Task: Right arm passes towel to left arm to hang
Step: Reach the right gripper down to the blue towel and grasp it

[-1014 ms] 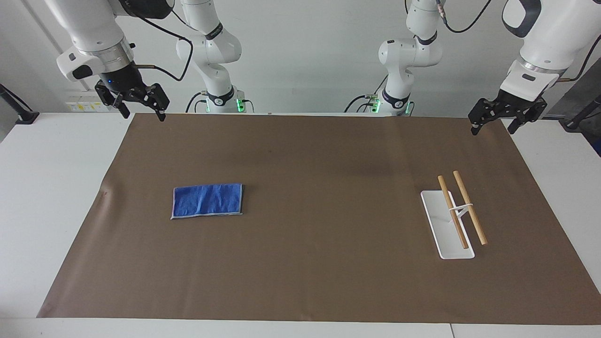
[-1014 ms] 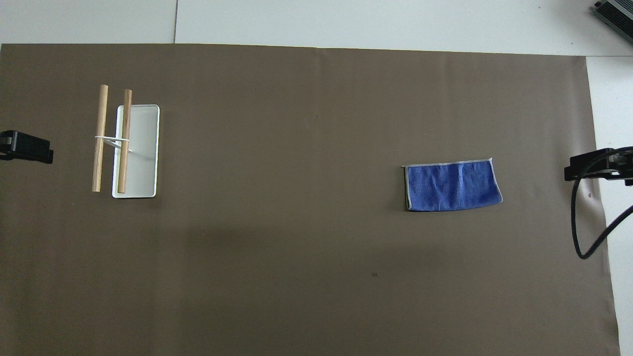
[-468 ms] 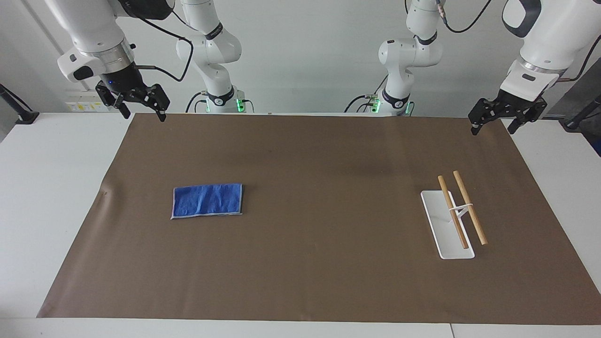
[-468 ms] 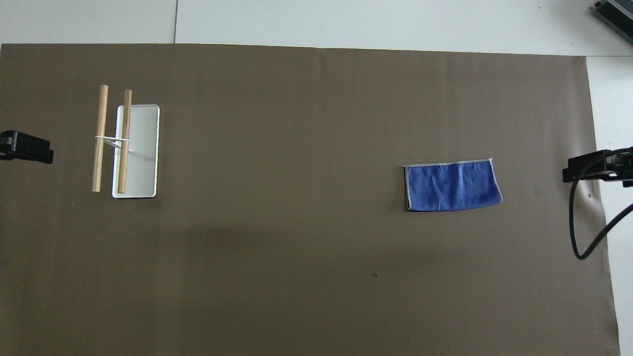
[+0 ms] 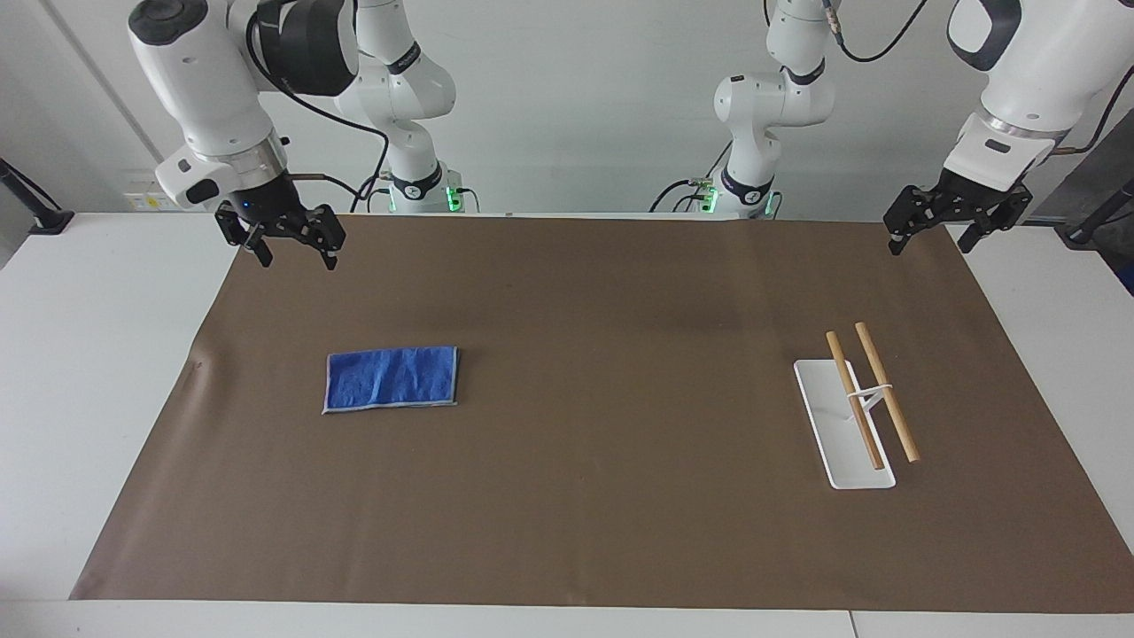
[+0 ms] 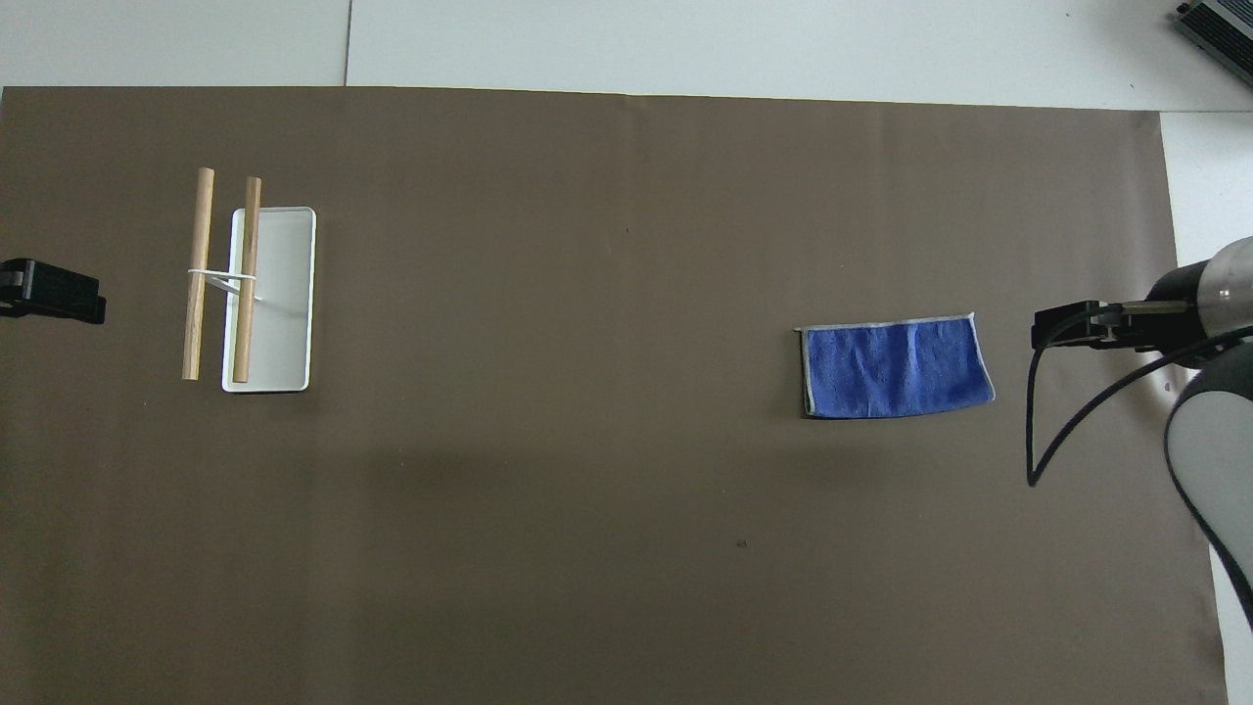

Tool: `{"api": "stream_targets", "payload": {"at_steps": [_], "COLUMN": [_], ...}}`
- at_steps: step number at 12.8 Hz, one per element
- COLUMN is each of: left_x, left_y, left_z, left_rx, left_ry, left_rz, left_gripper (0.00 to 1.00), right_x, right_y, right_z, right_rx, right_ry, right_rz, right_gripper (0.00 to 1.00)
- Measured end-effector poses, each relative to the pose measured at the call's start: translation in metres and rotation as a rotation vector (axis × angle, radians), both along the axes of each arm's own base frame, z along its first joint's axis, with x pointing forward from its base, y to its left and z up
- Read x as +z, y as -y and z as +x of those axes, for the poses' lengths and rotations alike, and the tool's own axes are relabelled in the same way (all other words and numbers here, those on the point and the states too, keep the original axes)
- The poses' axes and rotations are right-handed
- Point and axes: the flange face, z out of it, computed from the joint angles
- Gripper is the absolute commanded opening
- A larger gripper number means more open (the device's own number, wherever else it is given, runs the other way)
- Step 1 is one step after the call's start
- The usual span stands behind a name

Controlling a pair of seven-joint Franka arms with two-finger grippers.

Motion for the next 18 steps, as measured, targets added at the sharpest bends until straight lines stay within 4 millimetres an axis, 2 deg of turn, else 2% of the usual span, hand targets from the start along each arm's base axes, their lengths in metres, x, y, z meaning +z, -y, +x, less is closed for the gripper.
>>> {"api": "stream_targets", "payload": {"at_steps": [2, 7, 10, 13, 18], "left_x": [0.000, 0.000, 0.000, 0.000, 0.000], "left_y": [0.000, 0.000, 0.000, 0.000, 0.000], "left_z": [0.000, 0.000, 0.000, 0.000, 0.000], "left_rx": [0.000, 0.000, 0.000, 0.000, 0.000], "left_ry": [0.000, 0.000, 0.000, 0.000, 0.000], "left_rz": [0.000, 0.000, 0.000, 0.000, 0.000], "left_gripper": [1.00, 1.00, 1.00, 1.00, 1.00], "right_x": [-0.046, -0.143, -0.192, -0.224, -0.253], "right_y": [-0.013, -0.018, -0.017, -0.017, -0.011], "right_z": [0.009, 0.035, 0.030, 0.017, 0.009], "right_rx": [0.051, 0.105, 0.124, 0.128, 0.170], "right_ry": [0.025, 0.039, 0.041, 0.052, 0.049], "right_rz": [-0.004, -0.019, -0.023, -0.013, 0.070], "right_gripper": [1.00, 1.00, 1.00, 1.00, 1.00]}}
